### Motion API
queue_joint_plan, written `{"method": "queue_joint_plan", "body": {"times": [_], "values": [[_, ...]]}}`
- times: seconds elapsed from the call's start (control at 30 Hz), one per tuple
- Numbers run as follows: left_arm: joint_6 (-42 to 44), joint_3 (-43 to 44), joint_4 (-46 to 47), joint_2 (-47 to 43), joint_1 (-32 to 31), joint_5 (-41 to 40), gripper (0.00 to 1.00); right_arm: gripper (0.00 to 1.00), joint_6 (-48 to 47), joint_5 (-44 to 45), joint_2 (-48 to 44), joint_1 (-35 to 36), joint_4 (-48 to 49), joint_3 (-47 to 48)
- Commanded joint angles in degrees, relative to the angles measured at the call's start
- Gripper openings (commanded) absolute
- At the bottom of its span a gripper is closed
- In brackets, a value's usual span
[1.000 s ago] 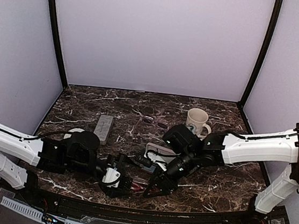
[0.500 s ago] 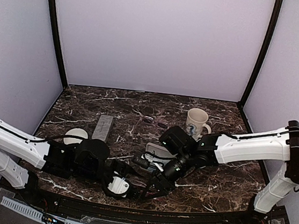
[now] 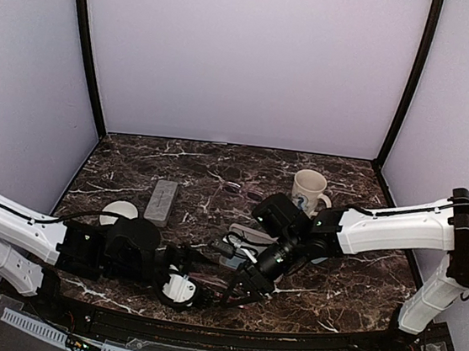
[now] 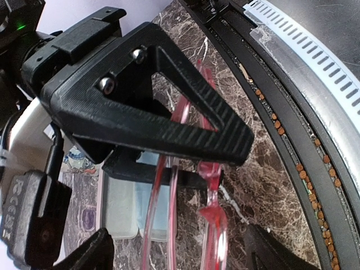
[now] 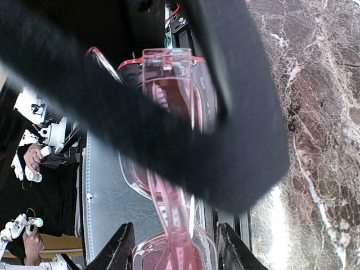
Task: Organize the sunglasses
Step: Pass from the right arm to the left
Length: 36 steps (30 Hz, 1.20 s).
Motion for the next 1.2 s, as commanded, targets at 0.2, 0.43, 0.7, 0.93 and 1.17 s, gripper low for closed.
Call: {"method": "queue_joint_plan", "body": {"times": [0.2,0.43,0.7,0.93,1.17], "values": [[-6.57,-6.10,0.73,-11.30,-0.26,-3.65,0.88,0.32,1.80,-1.80,-0.16,-0.47,2.08,-0.96],[-27.80,-10.36,3.94,-21.24,0.00,-8.77,0.99,0.30,-0.38,7.27,-1.72,-0.47,-0.89,0.58],[-57.03,-3.35,-9.05,-23.47,9.86,-4.16,0.98,0.30,-1.01,18.24,-7.33,-0.41,1.04,0.82],[-70.03,4.06,-13.08,-14.69,15.80,5.69,0.93,0.29,-3.11,41.45,-11.93,2.96,1.40,0.34],[-85.43,7.15,-13.99,-12.18,25.54,16.67,0.92,0.29,-8.61,72.26,-13.21,9.90,2.41,-0.91]]}}
